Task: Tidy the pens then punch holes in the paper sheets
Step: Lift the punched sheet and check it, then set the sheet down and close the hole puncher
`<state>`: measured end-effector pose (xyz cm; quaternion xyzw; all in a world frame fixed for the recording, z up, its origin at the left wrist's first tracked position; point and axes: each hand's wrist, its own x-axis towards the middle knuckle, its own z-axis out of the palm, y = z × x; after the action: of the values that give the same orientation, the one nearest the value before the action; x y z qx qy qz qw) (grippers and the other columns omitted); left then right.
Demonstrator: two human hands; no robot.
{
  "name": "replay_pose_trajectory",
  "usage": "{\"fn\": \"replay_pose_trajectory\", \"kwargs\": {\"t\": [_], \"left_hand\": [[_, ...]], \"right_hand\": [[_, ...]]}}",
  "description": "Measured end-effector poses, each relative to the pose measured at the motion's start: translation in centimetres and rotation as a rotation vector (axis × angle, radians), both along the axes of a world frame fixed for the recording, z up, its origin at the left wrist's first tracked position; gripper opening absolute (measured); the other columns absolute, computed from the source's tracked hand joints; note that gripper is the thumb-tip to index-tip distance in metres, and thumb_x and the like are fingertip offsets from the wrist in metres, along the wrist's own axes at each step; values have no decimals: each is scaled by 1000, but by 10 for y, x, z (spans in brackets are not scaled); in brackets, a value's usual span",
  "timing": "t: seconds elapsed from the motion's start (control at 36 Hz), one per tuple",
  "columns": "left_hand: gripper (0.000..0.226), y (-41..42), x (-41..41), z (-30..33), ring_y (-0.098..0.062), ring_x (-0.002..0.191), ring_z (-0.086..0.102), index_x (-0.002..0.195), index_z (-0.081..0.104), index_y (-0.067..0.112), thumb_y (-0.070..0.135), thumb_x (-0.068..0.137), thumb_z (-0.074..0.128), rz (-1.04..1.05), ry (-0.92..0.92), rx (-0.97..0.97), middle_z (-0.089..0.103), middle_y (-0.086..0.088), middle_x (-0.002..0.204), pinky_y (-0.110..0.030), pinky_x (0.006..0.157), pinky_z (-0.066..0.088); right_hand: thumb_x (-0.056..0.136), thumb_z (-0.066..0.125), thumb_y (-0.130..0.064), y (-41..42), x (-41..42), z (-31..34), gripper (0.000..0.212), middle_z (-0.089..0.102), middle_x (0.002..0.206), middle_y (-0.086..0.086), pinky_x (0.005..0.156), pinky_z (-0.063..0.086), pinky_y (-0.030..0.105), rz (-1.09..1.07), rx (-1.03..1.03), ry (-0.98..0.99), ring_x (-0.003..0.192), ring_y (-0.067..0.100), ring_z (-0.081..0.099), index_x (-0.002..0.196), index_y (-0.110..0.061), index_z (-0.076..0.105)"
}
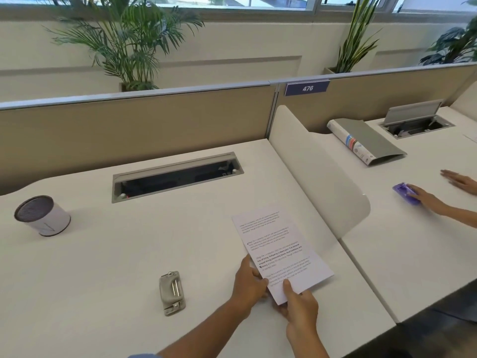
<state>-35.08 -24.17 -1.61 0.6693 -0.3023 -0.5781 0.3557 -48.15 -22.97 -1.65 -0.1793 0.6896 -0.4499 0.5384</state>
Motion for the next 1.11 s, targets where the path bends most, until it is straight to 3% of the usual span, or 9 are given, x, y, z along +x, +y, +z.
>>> {"fn": "replay_pose_trajectory", "kwargs": {"t": [0.11,0.33,0.44,0.61,0.69,0.86,0.94,1.0,1.11], "left_hand": [[85,0,0,-2,-30,89,78,158,33,32,8,90,77,17,-1,0,74,-11,105,-42,67,69],[103,13,5,1,-22,80,76,168,12,24,6,89,76,36,5,23,66,-6,105,-37,71,68],[104,27,8,-4,-21,75,75,168,12,26,3,89,75,30,-13,39,66,-6,106,-43,72,67],[99,52,23,-2,-21,77,74,167,16,28,6,90,76,39,-17,44,64,-5,109,-42,74,68],[92,63,39,3,-28,89,79,165,23,26,13,91,76,73,-45,24,66,-1,109,-40,75,67],[54,74,95,27,-12,73,77,144,55,24,14,94,74,215,-156,-151,73,6,103,-32,68,61],[36,81,130,42,-11,73,78,130,63,26,14,97,71,315,-218,-214,75,6,99,-24,54,54],[27,89,153,48,-11,73,77,122,66,28,14,99,68,393,-235,-234,75,5,97,-29,51,56],[21,105,192,44,-18,84,77,115,72,20,9,97,67,538,-307,-223,77,3,94,-40,77,65]], "right_hand": [[97,72,-7,1,0,1,30,77,115,9,77,66,57,8,10,-8,104,37,74,127,-13,71],[98,72,-16,17,1,2,20,81,102,13,66,66,45,83,83,9,82,34,81,117,-11,72],[97,74,-19,35,7,4,18,82,92,15,71,67,50,100,119,26,76,31,81,107,-5,71],[94,78,-25,62,21,4,30,80,88,15,70,67,48,90,161,93,72,31,80,113,-5,66],[94,77,-23,72,34,7,30,79,90,15,71,66,48,88,148,141,74,34,79,115,-7,63],[93,76,-11,72,74,25,16,76,91,10,60,59,38,204,3,242,71,29,77,106,-10,67],[92,76,-12,65,99,37,6,76,90,5,60,60,37,355,-73,278,73,26,78,96,-14,71],[91,76,-13,60,117,39,5,76,89,4,59,60,35,451,-105,294,75,26,77,92,-17,73],[87,78,-17,52,149,36,6,76,88,1,65,60,36,616,-124,317,81,26,74,88,-21,73]]}}
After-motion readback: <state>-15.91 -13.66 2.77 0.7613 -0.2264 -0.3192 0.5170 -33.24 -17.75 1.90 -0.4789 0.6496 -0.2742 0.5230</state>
